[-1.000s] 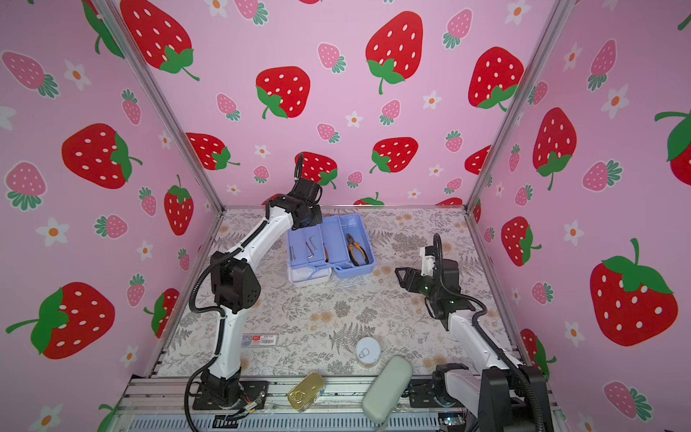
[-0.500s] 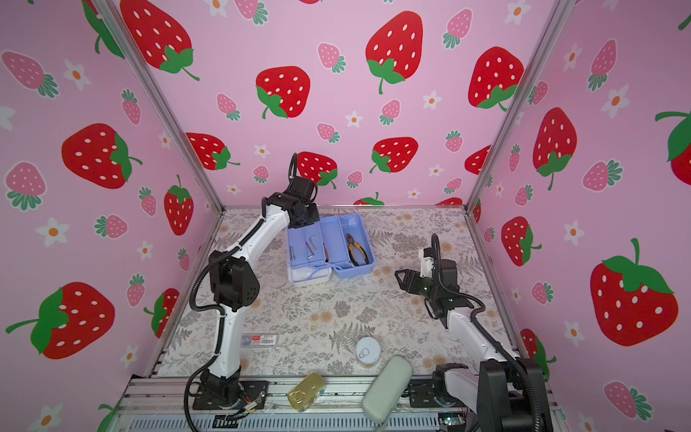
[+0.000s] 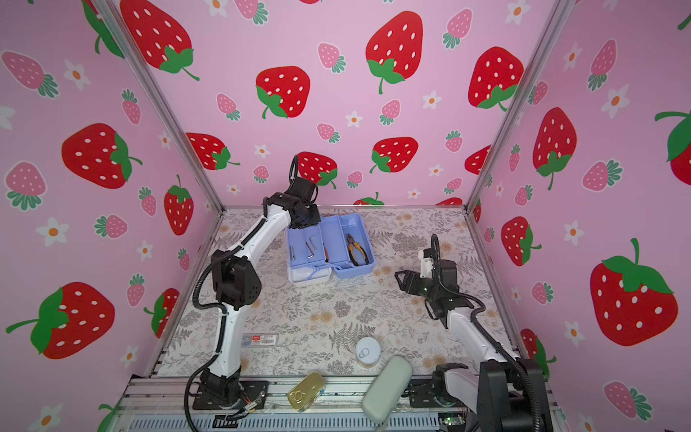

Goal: Pack the tool kit
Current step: 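Raise the left gripper away from the box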

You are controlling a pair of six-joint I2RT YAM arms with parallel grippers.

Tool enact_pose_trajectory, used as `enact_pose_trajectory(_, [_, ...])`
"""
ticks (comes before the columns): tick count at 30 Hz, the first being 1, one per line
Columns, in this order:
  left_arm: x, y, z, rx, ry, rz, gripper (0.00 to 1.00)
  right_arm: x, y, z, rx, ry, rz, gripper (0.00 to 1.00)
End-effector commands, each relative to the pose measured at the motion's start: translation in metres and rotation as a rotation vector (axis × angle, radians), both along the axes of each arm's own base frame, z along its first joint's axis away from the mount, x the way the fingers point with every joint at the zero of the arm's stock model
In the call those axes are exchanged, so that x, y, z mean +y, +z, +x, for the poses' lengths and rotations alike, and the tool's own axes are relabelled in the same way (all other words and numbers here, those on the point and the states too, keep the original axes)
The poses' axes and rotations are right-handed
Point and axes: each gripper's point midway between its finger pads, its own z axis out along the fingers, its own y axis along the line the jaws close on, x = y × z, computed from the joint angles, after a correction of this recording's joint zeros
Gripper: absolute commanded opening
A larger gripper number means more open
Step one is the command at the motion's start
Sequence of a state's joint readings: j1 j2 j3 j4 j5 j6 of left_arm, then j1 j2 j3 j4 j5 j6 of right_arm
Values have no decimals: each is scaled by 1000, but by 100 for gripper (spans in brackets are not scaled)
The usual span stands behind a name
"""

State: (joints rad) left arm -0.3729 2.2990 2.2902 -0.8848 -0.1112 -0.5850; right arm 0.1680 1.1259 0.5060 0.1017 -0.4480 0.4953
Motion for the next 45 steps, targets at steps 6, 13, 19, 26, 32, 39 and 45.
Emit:
enact_pose_trajectory(6, [23, 54, -13, -45, 13, 60, 34, -10, 18, 8, -54, -31, -59, 75])
enact_pose_trajectory(13, [46, 62, -18, -48, 53, 95, 35, -9, 21, 8, -61, -29, -61, 75])
enact_pose_trajectory(19, [45, 63, -13, -50, 68, 70, 28, -12, 24, 8, -71, -37, -80, 75])
enact_pose_trajectory(26, [56, 76, -15, -86, 105, 92, 31, -12, 25, 8, -72, -42, -92, 82])
enact_pose_trajectory(32, [68, 75, -15, -93, 148, 93, 32, -16, 23, 10, -65, -61, -108, 83])
enact_pose_trajectory(39, [74, 57, -15, -44, 170, 83, 32, -15, 23, 10, -66, -61, -120, 84])
enact_pose_trajectory(45, [94, 30, -22, 25, 212, 117, 15, -19, 22, 12, -61, -87, -151, 94])
